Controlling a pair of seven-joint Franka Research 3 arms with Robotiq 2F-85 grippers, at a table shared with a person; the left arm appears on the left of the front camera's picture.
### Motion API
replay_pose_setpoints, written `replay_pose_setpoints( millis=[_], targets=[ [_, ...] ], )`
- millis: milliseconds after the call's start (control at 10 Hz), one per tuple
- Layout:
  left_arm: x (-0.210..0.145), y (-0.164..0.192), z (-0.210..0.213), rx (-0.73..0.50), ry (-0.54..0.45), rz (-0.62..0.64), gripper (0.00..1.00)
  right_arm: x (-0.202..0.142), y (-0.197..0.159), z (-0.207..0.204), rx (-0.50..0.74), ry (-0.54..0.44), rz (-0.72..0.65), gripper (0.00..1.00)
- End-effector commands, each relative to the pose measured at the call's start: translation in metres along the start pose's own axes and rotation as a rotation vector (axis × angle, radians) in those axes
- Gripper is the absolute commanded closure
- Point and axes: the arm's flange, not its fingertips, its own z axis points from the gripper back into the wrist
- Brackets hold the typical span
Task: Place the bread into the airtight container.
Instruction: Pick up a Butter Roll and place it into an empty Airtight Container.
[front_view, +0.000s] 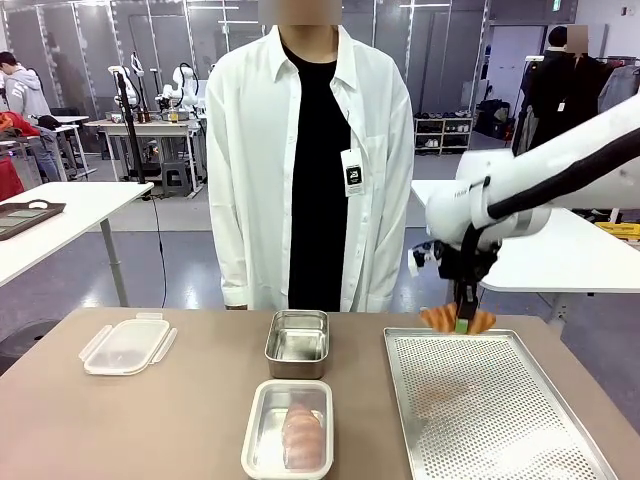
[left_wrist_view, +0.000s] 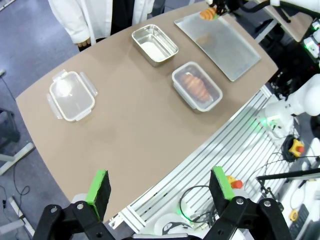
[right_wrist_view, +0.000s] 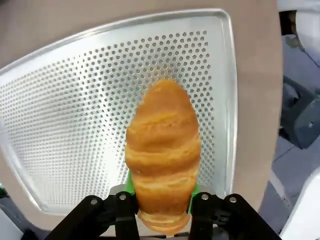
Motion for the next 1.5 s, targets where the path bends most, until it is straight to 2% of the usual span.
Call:
replay_pose_setpoints(
  millis=[0,200,400,600,800,900,1100,1200,1300,1400],
  targets=[
    [0.001,0.0,0.001,0.007,0.004,-0.012,0.0,0.013,0.008,0.031,0.032,-0.039,-0.041,0.6],
    [0.001,0.0,0.001,0.007,0.004,-0.012,0.0,0.046,0.023,0.054,0.024,-0.071,-0.073,0.6],
    [0.001,0.0,0.001,0.007,0.004,-0.012,0.0,0.104,0.044,0.063,0.001,-0.081,-0.086,0.6],
    [0.001,0.0,0.001,0.007,0.004,-0.012,0.0,0.177,0.075,0.064,-0.047,-0.09,-0.051,0.6],
    [0.001,0.0,0.001,0.007,0.004,-0.012,0.0,0.23,0.099,0.057,-0.044,-0.134,-0.093,0.6],
    [0.001,0.0,0.001,0.007,0.004,-0.012,0.0,0.25,0.106,0.049,-0.036,-0.118,-0.089,0.6],
    [0.001,0.0,0.001,0.007,0.004,-0.012,0.0,0.275,0.114,0.034,-0.061,-0.105,-0.079,0.6],
    [0.001,0.0,0.001,0.007,0.004,-0.012,0.0,0.279,0.112,0.03,-0.072,-0.126,-0.096,0.6],
    [0.001,0.0,0.001,0.007,0.004,-0.012,0.0,0.272,0.109,0.029,-0.052,-0.141,-0.029,0.6],
    [0.001,0.0,0.001,0.007,0.004,-0.012,0.0,0.274,0.119,0.029,-0.036,-0.121,-0.056,0.6]
  ],
)
